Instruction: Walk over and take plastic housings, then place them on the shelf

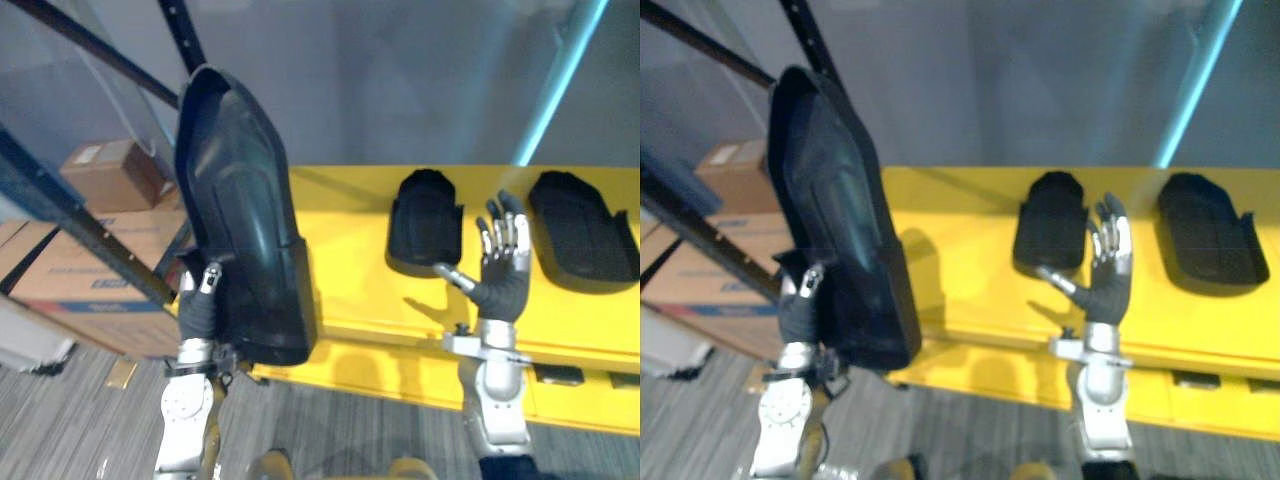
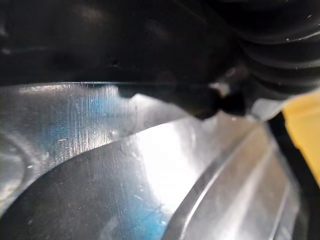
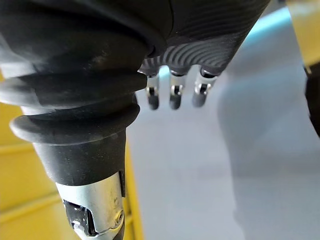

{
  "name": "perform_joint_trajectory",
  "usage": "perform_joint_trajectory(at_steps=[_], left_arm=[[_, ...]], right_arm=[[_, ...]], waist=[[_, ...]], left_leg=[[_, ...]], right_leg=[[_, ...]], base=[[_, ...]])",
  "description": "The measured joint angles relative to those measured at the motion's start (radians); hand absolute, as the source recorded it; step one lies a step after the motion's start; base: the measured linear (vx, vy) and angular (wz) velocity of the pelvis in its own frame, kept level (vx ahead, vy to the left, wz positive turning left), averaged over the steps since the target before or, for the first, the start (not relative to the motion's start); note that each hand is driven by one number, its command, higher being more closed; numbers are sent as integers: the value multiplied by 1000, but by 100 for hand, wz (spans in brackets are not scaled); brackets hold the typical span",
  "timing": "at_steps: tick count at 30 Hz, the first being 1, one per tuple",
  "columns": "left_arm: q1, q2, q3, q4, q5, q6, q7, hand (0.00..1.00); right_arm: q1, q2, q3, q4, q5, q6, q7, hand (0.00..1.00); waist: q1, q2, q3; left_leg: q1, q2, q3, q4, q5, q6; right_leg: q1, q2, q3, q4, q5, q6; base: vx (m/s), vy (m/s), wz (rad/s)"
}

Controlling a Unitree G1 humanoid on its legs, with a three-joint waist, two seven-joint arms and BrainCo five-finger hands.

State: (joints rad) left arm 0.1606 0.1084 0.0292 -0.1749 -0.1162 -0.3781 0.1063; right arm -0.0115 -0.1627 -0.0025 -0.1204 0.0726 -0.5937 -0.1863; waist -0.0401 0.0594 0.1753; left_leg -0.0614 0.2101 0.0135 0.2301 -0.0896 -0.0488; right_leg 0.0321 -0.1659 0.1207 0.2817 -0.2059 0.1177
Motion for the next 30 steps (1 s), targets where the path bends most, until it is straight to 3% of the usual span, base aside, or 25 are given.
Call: perform_joint_trajectory(at_steps=[1,2,3,4,6,9,11,14,18,22,24,27,30], left_arm=[[-2,3,0,11,0,0,8,100],[-19,16,12,28,0,0,8,100],[-23,26,20,33,-3,0,9,100],[-25,48,41,33,-5,3,8,100],[-39,88,75,33,-4,19,8,100],[-58,98,111,27,-2,55,8,100],[-58,95,121,26,-1,77,9,100],[-45,74,153,4,0,104,9,100],[-9,15,191,-20,0,142,26,100],[-2,2,200,-24,0,171,30,100],[-2,2,206,-25,-1,203,30,100],[0,3,207,-27,-5,295,28,100],[-6,21,205,-25,-5,415,20,100]], right_arm=[[-11,-33,-8,-20,-25,-3,-20,0],[-6,-17,-25,-30,-54,-16,-55,0],[1,-2,-29,-36,-63,-17,-70,0],[20,25,-45,-70,-94,-17,-102,0],[54,56,-98,-165,-125,-18,-173,0],[92,79,-198,-244,-158,-1,-275,0],[124,80,-250,-248,-167,18,-302,0],[184,83,-353,-224,-189,47,-352,0],[249,82,-508,-154,-206,102,-410,0],[310,93,-623,11,-169,153,-428,0],[330,111,-655,116,-120,206,-416,0],[368,151,-704,358,-28,305,-353,0],[385,184,-734,614,84,410,-228,0]], waist=[[-3,36,-23],[-22,6,-25],[-24,-21,-22],[-25,-48,-26],[-25,-66,-34],[-28,-82,-48],[-32,-87,-51],[-32,-85,-52],[-52,-19,-71],[-71,0,-89],[-80,1,-90],[-81,-1,-96],[-81,2,-99]], left_leg=[[17,5,-2,-7,21,-51],[43,-33,17,-7,-13,-131],[58,-56,38,-12,-16,-121],[62,-74,69,-11,-27,-104],[60,-62,123,-22,-33,-93],[58,-53,192,-64,-36,-74],[63,-50,212,-77,-36,-74],[65,-62,243,-85,-29,-80],[93,-43,267,-126,-8,-106],[131,-20,282,-175,9,-121],[134,-18,289,-188,17,-124],[151,-19,303,-206,25,-125],[167,-20,306,-218,29,-124]], right_leg=[[-9,1,28,13,-22,39],[-6,-49,46,14,-19,66],[-10,-74,44,9,0,78],[-10,-97,43,-30,56,86],[-16,-92,9,-124,215,88],[-24,-88,-134,-216,322,69],[-30,-72,-187,-199,292,44],[-31,-77,-233,-244,290,43],[-21,-52,-243,-294,285,50],[9,-24,-256,-325,281,51],[7,-21,-256,-327,281,50],[9,-20,-253,-327,280,49],[22,-21,-254,-327,279,48]], base=[[191,627,-75],[162,626,-64],[103,560,-53],[27,309,-58],[30,334,-66],[-26,174,-56],[-31,55,-37],[30,-12,-29],[50,-82,-18],[-3,-73,-8],[-53,-34,-7],[-38,-10,-7],[-3,0,2]])
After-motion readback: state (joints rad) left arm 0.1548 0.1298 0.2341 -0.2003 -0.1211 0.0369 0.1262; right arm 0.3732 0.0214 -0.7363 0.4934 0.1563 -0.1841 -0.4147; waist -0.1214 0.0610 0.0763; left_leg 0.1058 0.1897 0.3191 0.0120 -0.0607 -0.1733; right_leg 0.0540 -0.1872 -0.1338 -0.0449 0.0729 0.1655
